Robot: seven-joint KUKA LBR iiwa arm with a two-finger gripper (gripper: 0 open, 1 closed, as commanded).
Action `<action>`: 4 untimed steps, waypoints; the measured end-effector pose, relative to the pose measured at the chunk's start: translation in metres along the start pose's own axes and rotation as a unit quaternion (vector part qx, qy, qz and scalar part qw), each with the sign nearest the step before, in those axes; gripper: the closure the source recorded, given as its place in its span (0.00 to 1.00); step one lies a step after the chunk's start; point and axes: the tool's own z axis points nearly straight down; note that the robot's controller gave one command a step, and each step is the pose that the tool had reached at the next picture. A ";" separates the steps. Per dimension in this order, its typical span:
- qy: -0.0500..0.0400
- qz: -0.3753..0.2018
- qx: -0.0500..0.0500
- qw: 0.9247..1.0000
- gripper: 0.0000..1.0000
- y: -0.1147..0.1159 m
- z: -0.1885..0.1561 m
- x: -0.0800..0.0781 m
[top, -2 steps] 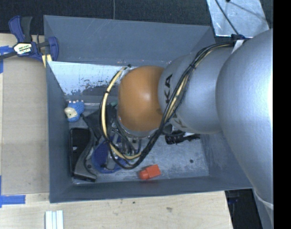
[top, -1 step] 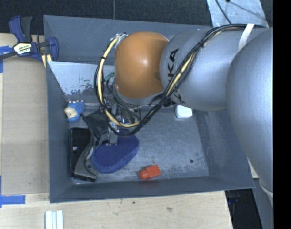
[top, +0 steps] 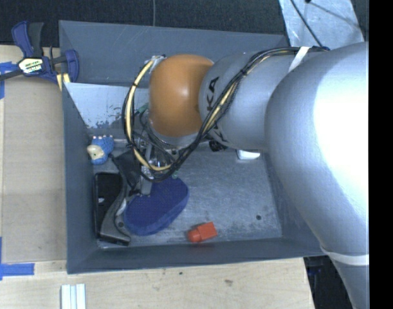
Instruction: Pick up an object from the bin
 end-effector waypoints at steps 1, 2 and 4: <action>-0.002 0.000 0.000 1.000 1.00 0.000 -0.003 -0.001; -0.007 -0.005 -0.002 1.000 1.00 -0.001 -0.109 -0.018; 0.000 0.001 0.001 1.000 1.00 0.019 -0.023 0.016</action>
Offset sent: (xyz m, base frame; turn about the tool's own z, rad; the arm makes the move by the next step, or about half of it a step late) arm 0.0000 0.0000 0.0000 0.0000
